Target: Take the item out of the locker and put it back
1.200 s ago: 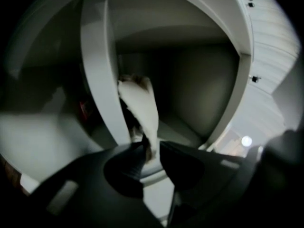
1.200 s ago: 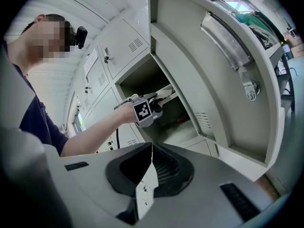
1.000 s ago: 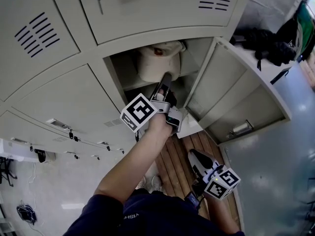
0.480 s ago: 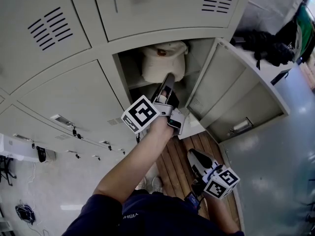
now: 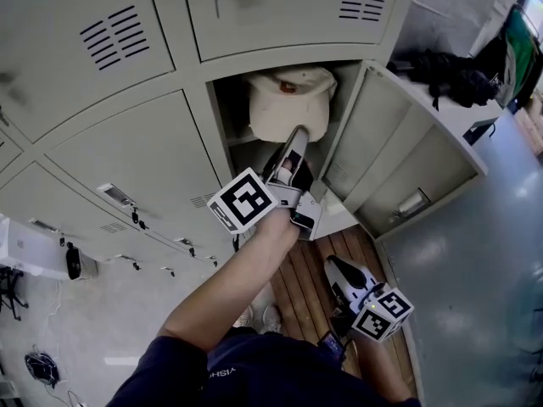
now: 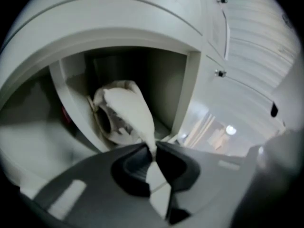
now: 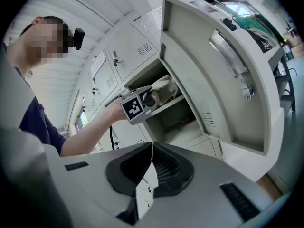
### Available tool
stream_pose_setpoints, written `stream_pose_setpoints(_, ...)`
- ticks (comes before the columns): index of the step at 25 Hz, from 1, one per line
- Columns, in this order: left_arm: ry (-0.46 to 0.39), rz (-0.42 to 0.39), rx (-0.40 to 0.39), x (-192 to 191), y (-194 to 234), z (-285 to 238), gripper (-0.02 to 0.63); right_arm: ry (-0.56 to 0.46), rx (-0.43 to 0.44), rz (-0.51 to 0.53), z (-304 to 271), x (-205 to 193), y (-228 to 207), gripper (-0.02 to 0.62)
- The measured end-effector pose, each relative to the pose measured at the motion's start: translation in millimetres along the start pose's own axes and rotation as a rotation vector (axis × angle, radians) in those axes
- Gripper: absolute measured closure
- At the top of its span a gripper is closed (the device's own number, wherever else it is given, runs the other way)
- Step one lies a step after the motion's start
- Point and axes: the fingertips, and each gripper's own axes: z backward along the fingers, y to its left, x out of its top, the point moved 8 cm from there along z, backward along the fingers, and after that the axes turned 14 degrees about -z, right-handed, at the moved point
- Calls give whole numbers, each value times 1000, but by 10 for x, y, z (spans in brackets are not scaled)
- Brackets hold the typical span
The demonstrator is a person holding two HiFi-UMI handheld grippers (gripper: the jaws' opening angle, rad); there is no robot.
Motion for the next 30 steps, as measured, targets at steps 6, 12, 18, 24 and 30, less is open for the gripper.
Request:
stream_pose_setpoints(6,25,-21,-36,-5,-261,216,588,-16,-1,6,119,-67,73,589)
stream_pose_setpoints(12,54,-21,-41,-62,-472,517,586,-31,-8,-7,226,-160,118,589)
stream_pose_setpoints(18,73,-26,-95,-91,-660,807,586,-42,-9,-2,252,-162,145,589)
stream_pose_setpoints(24,105,-50,-163,-119,-813,1098,586,-51,-2,8,207,-149,176,589)
stream_pose_setpoints(30,164,-50,-208,-219,-858,1403,586,-54,-2,9,175,-158,195,589)
